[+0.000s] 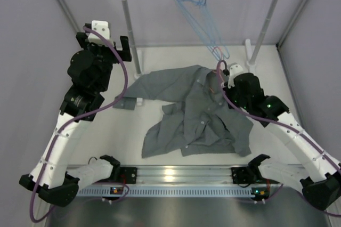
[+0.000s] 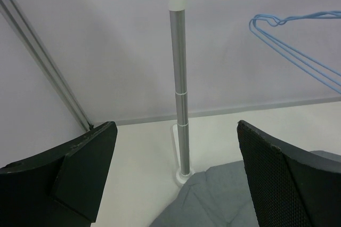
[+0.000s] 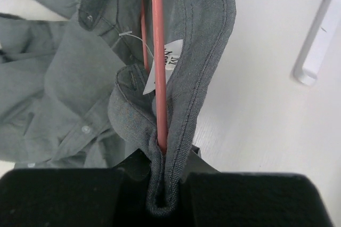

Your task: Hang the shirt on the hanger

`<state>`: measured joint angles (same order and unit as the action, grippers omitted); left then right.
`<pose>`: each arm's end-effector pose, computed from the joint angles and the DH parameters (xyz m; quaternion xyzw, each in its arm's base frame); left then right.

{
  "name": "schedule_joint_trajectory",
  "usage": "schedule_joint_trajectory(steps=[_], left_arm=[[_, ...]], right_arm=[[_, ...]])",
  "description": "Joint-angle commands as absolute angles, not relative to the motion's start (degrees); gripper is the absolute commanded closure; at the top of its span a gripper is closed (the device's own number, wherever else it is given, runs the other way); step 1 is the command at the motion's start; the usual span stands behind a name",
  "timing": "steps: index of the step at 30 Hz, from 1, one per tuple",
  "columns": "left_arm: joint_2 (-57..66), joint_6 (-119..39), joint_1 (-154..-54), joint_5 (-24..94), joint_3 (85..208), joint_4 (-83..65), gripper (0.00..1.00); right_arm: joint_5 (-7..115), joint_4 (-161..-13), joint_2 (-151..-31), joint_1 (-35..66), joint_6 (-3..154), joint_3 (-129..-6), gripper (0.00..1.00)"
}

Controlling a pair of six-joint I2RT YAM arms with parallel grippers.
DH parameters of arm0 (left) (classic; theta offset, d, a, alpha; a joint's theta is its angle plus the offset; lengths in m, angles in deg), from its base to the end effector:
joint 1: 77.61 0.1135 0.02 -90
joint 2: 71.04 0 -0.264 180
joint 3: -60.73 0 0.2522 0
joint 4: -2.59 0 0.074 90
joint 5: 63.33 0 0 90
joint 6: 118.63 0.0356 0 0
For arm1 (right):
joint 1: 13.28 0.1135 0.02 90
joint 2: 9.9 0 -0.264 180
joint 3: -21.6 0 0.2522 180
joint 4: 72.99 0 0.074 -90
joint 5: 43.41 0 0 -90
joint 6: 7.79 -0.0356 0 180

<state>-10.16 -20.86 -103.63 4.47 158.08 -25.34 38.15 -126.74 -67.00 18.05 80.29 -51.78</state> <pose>0.1857 -0.0757 0.5099 0.0465 0.6551 0.0061 0.7541 0.1781 0.1023 0.3394 -0.1955 0.8733 0.0630 0.4418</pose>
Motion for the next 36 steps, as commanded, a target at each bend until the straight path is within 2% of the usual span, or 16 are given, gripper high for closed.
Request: schedule_joint_trajectory(steps=[1, 5, 9, 14, 19, 23, 24, 25, 28, 29, 33, 36], left_arm=[[-11.27, -21.95, -103.63, 4.52, 157.55, -23.73, 0.02], [-11.19, -22.04, -103.63, 5.49, 156.76, -23.73, 0.02], [-11.01, -22.74, -103.63, 6.81, 155.97, -23.73, 0.02], [-11.80, -23.09, -103.63, 7.42, 155.35, -23.73, 0.02], [-12.41, -23.27, -103.54, 8.48, 155.09, -23.65, 0.02], [-12.06, -23.71, -103.54, 9.88, 155.00, -23.56, 0.02], [-11.98, -23.79, -103.63, 10.14, 154.91, -23.56, 0.02], [-11.89, -23.71, -103.63, 10.23, 154.82, -23.56, 0.02], [-11.98, -23.27, -103.54, 9.88, 154.12, -23.56, 0.02], [-12.24, -22.75, -103.63, 8.93, 153.51, -23.12, 0.02], [-12.85, -22.83, -103.63, 8.92, 153.07, -23.12, 0.02], [-13.47, -22.74, -103.63, 8.83, 152.28, -22.94, 0.02]], right_arm=[[27.03, -124.47, -67.64, 17.83, 74.48, -52.54, 1.00], [19.79, -118.67, -64.75, 14.59, 68.34, -50.71, 1.00], [23.56, -115.67, -60.88, 8.18, 67.26, -49.99, 1.00], [24.09, -121.38, -62.90, -0.07, 67.97, -52.02, 1.00], [29.97, -117.87, -64.12, -9.75, 71.21, -52.36, 1.00], [39.11, -109.19, -66.76, -11.35, 77.18, -56.23, 1.00], [45.91, -106.21, -67.11, -11.35, 79.20, -56.32, 1.00], [46.15, -100.96, -68.08, -11.26, 80.17, -56.15, 1.00], [54.30, -100.46, -73.15, -11.35, 81.32, -62.01, 1.00], [56.76, -103.60, -77.10, -11.17, 85.33, -70.13, 1.00], [51.27, -106.78, -82.05, -11.52, 86.51, -78.27, 1.00], [50.65, -112.32, -88.11, -11.70, 87.04, -89.43, 1.00]])
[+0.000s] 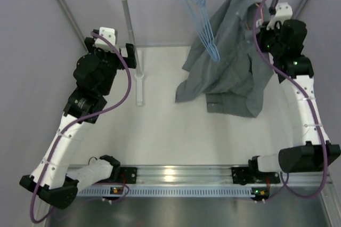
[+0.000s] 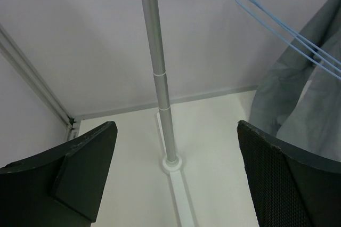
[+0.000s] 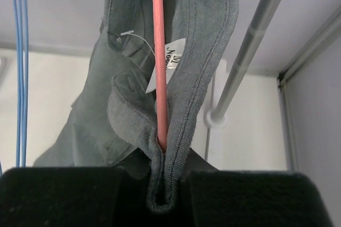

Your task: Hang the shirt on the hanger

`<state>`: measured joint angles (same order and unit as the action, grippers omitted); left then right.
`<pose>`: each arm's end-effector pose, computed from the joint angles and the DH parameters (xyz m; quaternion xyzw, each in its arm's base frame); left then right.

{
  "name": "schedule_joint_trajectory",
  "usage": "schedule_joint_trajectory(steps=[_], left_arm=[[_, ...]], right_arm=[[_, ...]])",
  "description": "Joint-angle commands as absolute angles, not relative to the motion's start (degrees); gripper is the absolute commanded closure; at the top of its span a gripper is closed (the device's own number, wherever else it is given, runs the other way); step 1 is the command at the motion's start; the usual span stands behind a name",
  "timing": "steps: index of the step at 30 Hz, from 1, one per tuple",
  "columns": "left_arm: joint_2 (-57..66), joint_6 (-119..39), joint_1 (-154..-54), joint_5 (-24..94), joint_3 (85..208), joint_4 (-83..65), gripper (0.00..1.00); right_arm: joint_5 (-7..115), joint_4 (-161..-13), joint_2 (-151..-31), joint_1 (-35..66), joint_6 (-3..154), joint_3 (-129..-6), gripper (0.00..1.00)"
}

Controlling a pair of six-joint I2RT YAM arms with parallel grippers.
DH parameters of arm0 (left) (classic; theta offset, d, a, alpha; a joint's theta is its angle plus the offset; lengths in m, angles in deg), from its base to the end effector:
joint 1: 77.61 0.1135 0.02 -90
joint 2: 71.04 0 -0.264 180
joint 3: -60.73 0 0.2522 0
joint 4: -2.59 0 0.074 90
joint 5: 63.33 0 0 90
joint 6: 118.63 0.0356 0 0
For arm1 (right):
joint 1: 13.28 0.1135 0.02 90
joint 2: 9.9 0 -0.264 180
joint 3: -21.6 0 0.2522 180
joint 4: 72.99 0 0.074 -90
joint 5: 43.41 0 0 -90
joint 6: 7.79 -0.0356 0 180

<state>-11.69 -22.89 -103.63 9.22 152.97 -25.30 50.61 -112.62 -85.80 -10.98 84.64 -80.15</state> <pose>0.1887 -0.0802 0.4870 0.0751 0.6729 -0.0274 0.7354 0.2887 0.0141 0.4534 -0.0541 0.7848 0.0269 0.6168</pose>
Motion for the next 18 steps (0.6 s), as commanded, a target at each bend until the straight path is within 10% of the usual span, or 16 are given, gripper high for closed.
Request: schedule_joint_trajectory(steps=[1, 10, 18], left_arm=[[-13.47, -22.57, -103.63, 8.83, 152.19, -22.68, 0.02], [-13.56, -22.12, -103.54, 9.00, 151.48, -22.68, 0.02], [-13.91, -22.04, -103.63, 9.18, 151.22, -22.59, 0.02]], right_arm=[[50.90, -113.46, -91.08, -11.70, 86.08, -94.76, 1.00], [49.94, -130.31, -108.40, -11.44, 84.67, -124.57, 1.00], [48.18, -132.46, -112.29, -11.35, 83.79, -123.82, 1.00]])
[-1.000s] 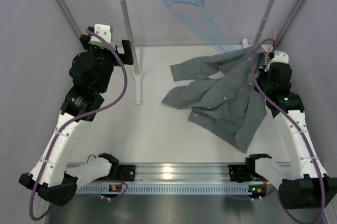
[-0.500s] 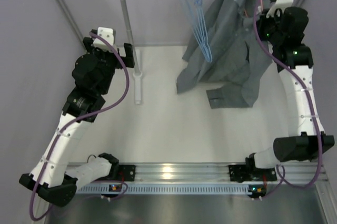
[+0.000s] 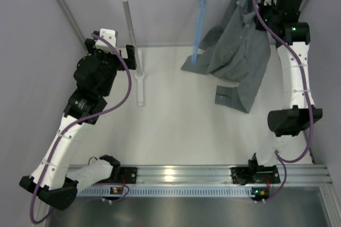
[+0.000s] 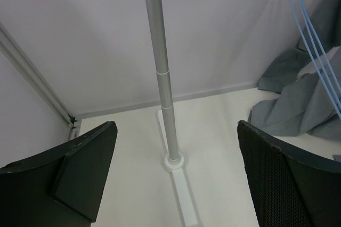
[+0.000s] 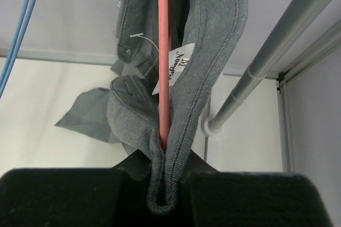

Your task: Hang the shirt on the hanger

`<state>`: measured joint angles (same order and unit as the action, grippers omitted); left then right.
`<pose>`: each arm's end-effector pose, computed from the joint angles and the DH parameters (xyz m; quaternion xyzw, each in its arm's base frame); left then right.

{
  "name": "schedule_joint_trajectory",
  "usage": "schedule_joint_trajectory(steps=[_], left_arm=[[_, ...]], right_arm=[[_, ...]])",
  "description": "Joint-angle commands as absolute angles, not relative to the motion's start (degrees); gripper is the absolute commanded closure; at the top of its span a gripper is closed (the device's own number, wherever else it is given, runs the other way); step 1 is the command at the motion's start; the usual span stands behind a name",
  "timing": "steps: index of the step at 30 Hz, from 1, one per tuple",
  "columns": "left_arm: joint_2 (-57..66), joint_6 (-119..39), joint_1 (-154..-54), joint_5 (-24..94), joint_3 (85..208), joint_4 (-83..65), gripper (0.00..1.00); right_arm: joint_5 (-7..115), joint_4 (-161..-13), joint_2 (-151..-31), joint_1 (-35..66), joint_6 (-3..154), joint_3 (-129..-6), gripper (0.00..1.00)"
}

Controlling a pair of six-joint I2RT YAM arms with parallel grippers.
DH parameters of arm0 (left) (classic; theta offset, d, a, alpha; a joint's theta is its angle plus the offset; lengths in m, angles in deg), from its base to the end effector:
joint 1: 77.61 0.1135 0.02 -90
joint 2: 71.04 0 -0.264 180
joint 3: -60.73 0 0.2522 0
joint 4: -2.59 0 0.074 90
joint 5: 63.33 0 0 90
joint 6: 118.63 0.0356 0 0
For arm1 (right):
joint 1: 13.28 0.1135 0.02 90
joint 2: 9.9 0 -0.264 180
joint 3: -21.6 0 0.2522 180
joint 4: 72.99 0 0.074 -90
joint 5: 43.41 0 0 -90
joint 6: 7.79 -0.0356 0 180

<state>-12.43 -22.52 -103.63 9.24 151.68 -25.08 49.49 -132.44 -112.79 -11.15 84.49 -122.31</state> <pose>0.1873 -0.0795 0.4826 0.0783 0.6746 -0.0245 0.7336 0.3728 0.0157 0.5017 -0.0460 0.8098 0.0198 0.5846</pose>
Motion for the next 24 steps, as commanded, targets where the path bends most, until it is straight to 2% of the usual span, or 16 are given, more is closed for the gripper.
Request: schedule_joint_trajectory(steps=[1, 8, 16, 17, 18, 20, 21, 24], left_arm=[[-13.91, -22.12, -103.54, 9.18, 151.13, -22.68, 0.02], [-13.73, -22.12, -103.54, 9.44, 150.96, -22.68, 0.02], [-13.56, -22.04, -103.54, 9.36, 150.69, -22.68, 0.02], [-13.56, -22.04, -103.54, 9.36, 150.69, -22.59, 0.02], [-13.56, -22.12, -103.54, 9.44, 150.78, -22.59, 0.02], [-13.56, -22.30, -103.54, 9.71, 150.78, -22.59, 0.02], [-13.56, -22.47, -103.54, 9.88, 150.78, -22.59, 0.02], [-13.56, -22.74, -103.54, 10.06, 150.87, -22.68, 0.02]], right_arm=[[48.35, -132.28, -112.38, -11.35, 83.87, -123.82, 1.00], [48.79, -131.49, -113.88, -11.26, 84.05, -122.33, 1.00], [46.77, -124.21, -108.18, -11.26, 84.14, -105.13, 1.00], [46.60, -123.76, -107.29, -11.17, 84.05, -104.14, 0.97], [45.29, -123.49, -105.63, -11.09, 84.05, -102.83, 0.84], [45.62, -122.88, -103.95, -11.00, 84.05, -101.94, 0.68], [45.89, -122.79, -102.38, -10.82, 84.14, -101.59, 0.51], [46.15, -122.79, -98.69, -10.65, 83.96, -101.67, 0.24]])
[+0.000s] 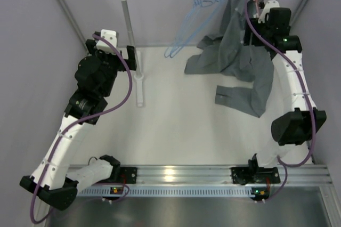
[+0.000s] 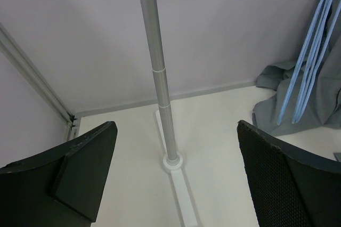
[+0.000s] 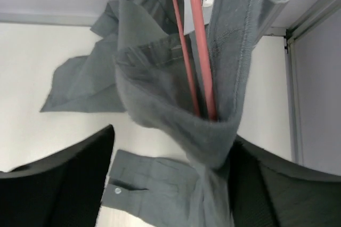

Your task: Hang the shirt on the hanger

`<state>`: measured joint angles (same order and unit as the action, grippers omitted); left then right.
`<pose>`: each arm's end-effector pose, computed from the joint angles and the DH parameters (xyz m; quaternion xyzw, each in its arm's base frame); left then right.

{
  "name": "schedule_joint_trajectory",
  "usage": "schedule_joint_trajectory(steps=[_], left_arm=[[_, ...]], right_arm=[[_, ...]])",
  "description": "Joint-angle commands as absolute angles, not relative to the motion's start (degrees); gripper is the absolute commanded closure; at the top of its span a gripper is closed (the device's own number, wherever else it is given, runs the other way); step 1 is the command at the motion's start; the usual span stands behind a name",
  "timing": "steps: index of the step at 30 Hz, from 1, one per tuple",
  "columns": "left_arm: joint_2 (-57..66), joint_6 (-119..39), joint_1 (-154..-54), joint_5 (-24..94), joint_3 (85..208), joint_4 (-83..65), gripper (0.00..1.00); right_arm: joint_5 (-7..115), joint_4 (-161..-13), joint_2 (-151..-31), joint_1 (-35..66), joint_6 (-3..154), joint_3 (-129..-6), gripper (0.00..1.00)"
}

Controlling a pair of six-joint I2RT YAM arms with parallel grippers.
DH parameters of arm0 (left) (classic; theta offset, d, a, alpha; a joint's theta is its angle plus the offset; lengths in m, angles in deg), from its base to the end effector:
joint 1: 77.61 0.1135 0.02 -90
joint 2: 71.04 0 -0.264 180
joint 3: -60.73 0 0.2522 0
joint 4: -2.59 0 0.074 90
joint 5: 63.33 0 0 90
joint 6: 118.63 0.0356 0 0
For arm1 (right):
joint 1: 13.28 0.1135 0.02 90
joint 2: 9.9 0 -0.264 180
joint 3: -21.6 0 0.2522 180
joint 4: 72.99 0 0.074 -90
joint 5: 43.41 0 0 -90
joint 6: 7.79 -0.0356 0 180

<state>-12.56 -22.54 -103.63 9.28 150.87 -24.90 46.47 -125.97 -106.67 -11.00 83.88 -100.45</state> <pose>0.1883 -0.0801 0.4788 0.0798 0.6775 -0.0239 0.7308 0.3759 0.0149 0.4324 -0.0290 0.8553 0.0019 0.5173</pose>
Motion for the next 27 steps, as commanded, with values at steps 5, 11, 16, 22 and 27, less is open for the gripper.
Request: schedule_joint_trajectory(steps=[5, 11, 16, 22, 27], left_arm=[[-13.73, -23.09, -103.45, 10.58, 150.78, -22.68, 0.02], [-12.33, -23.61, -103.54, 11.63, 150.43, -22.85, 0.02], [-9.08, -33.54, -103.45, 9.09, 152.89, -28.73, 0.02], [-14.07, -41.90, -103.45, 11.02, 144.99, -32.61, 0.02], [-20.14, -42.60, -103.45, 15.93, 137.78, -32.08, 0.02]], right_arm=[[45.19, -123.14, -91.92, -10.64, 83.70, -103.08, 0.00], [52.18, -121.56, -80.14, -10.56, 83.61, -100.28, 0.01], [62.67, -112.34, -67.93, -10.29, 77.38, -82.89, 0.01], [63.73, -109.61, -57.37, -9.85, 75.26, -66.54, 0.01], [65.75, -106.88, -51.04, -9.50, 70.79, -55.46, 0.01]])
